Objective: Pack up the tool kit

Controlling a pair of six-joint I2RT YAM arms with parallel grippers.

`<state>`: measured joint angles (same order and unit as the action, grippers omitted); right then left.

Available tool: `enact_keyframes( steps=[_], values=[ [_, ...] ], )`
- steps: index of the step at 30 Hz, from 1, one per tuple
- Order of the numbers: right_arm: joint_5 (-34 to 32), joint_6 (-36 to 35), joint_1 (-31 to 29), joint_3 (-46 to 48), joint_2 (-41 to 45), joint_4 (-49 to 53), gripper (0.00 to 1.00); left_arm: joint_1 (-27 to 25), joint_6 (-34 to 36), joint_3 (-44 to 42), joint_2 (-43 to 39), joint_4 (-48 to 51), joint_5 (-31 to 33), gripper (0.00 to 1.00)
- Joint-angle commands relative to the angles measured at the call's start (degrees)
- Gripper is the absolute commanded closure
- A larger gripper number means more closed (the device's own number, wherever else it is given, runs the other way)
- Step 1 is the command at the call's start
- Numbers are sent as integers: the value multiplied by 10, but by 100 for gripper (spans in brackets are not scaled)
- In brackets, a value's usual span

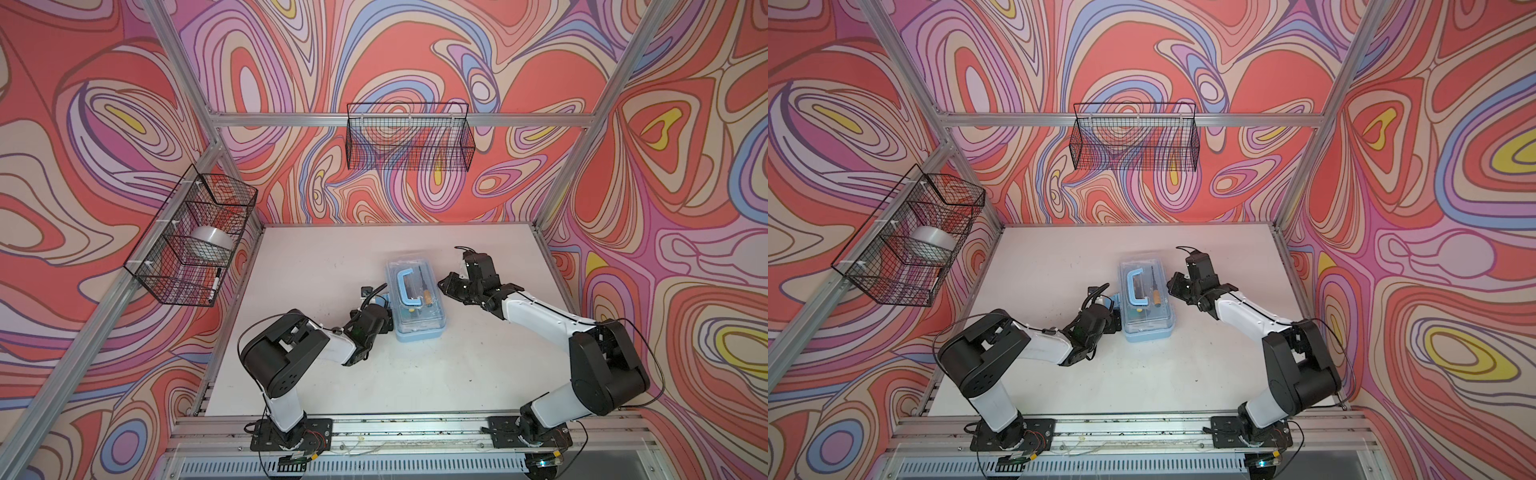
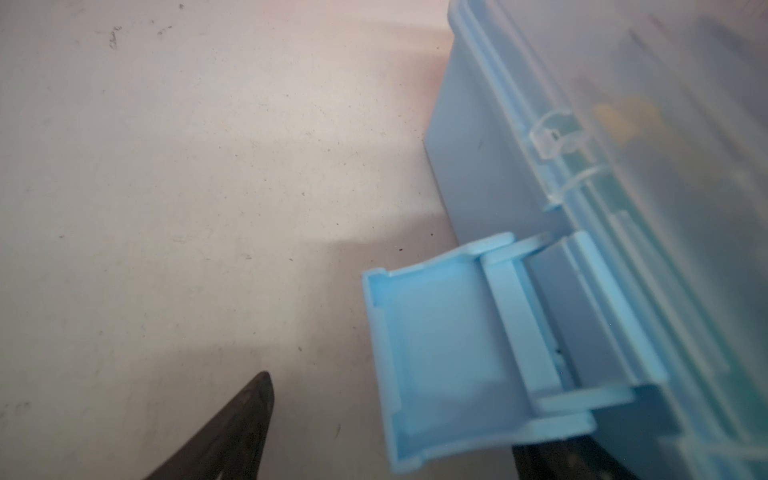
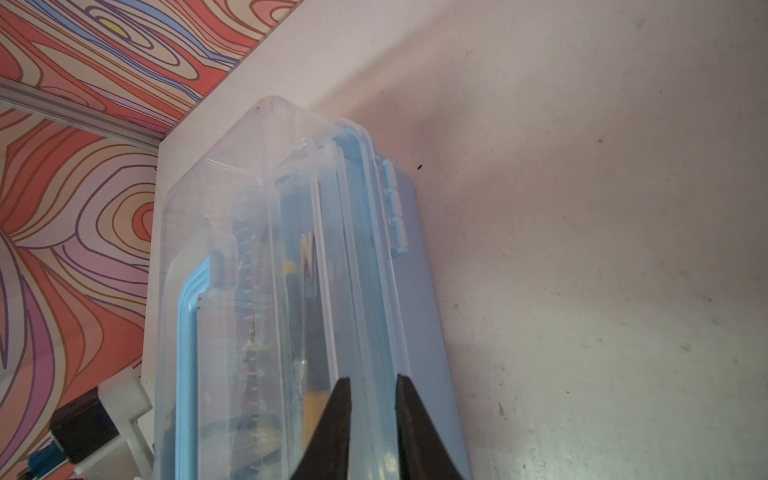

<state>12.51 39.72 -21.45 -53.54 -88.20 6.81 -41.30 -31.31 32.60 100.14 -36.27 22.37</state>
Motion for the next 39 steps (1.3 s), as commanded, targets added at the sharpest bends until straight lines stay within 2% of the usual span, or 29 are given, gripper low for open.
enact_keyframes(
  steps=[1, 22, 39],
  values=[
    [26, -6, -6, -14, -13, -12, 79, 1, 7, -1, -17, 6, 18, 14],
    [14, -19, -7, -15, -3, 1, 80, 45, -3, 0, -64, 27, -3, 15],
    [18, -18, -7, -5, 2, -4, 80, 56, -58, -2, -93, 24, -79, 18]
  ],
)
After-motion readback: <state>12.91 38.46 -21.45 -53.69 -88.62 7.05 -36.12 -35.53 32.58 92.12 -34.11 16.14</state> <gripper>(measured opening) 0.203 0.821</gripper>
